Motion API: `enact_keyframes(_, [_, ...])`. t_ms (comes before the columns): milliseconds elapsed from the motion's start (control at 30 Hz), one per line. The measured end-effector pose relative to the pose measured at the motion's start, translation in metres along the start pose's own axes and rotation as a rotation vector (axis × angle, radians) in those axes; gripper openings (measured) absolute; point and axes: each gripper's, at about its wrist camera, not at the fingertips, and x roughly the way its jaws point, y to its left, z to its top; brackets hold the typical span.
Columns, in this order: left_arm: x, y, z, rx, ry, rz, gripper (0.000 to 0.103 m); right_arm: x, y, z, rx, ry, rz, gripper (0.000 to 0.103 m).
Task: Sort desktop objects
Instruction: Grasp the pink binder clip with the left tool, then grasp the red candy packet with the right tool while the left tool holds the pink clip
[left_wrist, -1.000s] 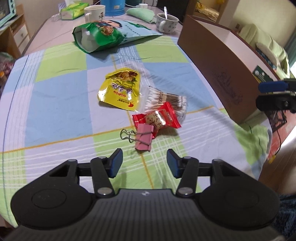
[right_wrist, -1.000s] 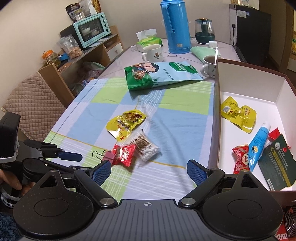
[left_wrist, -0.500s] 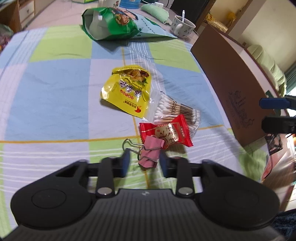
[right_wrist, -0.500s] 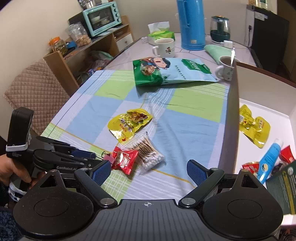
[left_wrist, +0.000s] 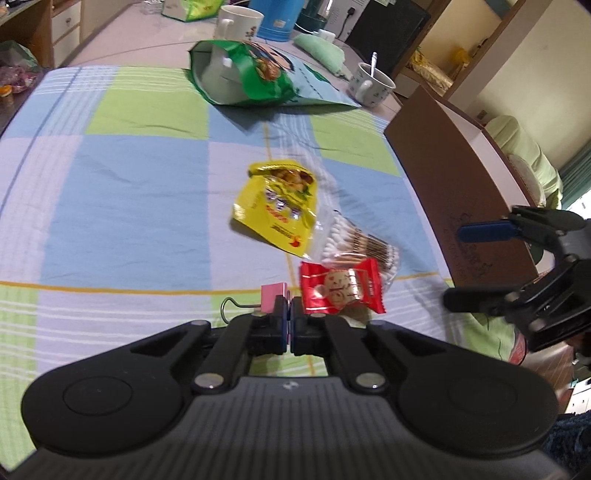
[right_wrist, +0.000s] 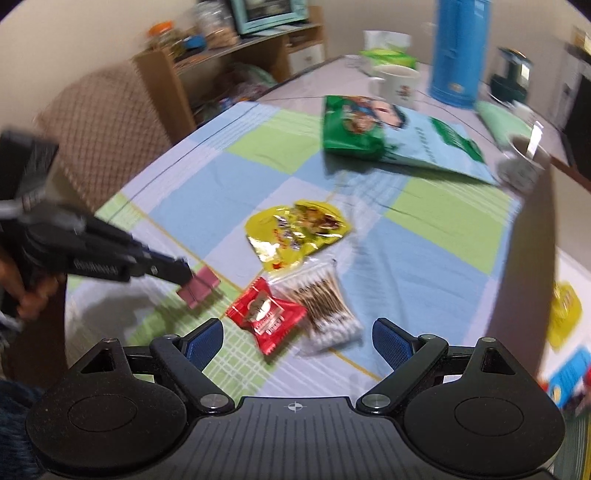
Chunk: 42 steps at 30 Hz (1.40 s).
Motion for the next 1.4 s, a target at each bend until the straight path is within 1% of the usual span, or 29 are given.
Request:
enact_keyframes(33, [-0.002, 0.001, 0.001, -0.002, -0.002, 0.005, 0.0, 0.006, 0.004, 0.001, -0.04, -0.001, 0.008, 0.091])
enact_keyframes(67, [-0.004, 0.002, 0.002, -0.004, -0.003, 0.01, 0.0, 0.011, 0.007, 0.001, -0.083, -0.007, 0.009, 0.087])
enact_keyframes(100, [-0.005, 0.003, 0.002, -0.006, -0.002, 0.014, 0.0, 0.017, 0.011, 0.001, -0.123, -0.006, 0.014, 0.072])
enact_keyframes(133, [-0.006, 0.003, 0.003, -0.007, -0.002, 0.018, 0.0, 0.024, 0.012, 0.002, -0.148, 0.0, 0.018, 0.067])
enact_keyframes(300, [-0.011, 0.003, 0.005, -0.017, 0.001, 0.032, 0.0, 0.047, 0.015, 0.003, -0.248, 0.023, 0.031, 0.067])
enact_keyframes(500, [-0.014, 0.006, 0.004, -0.025, 0.015, 0.058, 0.0, 0.061, 0.022, 0.0, -0.401, 0.047, 0.062, 0.067])
enact_keyframes(667, [-0.019, 0.008, 0.002, -0.036, 0.014, 0.07, 0.0, 0.074, 0.026, -0.001, -0.492, 0.071, 0.078, 0.066])
enact_keyframes(733, [-0.021, 0.008, 0.001, -0.041, 0.014, 0.076, 0.0, 0.079, 0.027, -0.002, -0.52, 0.085, 0.088, 0.049])
enact_keyframes(800, [-0.022, 0.009, 0.0, -0.046, 0.015, 0.082, 0.0, 0.083, 0.027, -0.003, -0.534, 0.093, 0.088, 0.048])
enact_keyframes(900, [-0.023, 0.009, -0.003, -0.053, 0.016, 0.092, 0.0, 0.088, 0.027, -0.006, -0.541, 0.105, 0.1, 0.048])
enact_keyframes(933, [-0.024, 0.009, -0.004, -0.054, 0.017, 0.095, 0.0, 0.09, 0.027, -0.007, -0.544, 0.112, 0.105, 0.035])
enact_keyframes(1067, [-0.026, 0.006, -0.007, -0.049, 0.019, 0.105, 0.0, 0.091, 0.028, -0.012, -0.53, 0.131, 0.12, 0.033])
enact_keyframes(1133, [-0.027, 0.005, -0.008, -0.046, 0.02, 0.107, 0.0, 0.089, 0.025, -0.012, -0.487, 0.135, 0.127, 0.029])
enact_keyframes(1267, [-0.03, -0.001, -0.011, -0.033, 0.019, 0.113, 0.0, 0.077, 0.02, -0.009, -0.374, 0.116, 0.131, 0.029])
enact_keyframes(1400, [-0.035, -0.007, -0.012, -0.013, 0.012, 0.115, 0.0, 0.056, 0.012, -0.007, -0.234, 0.071, 0.141, 0.029])
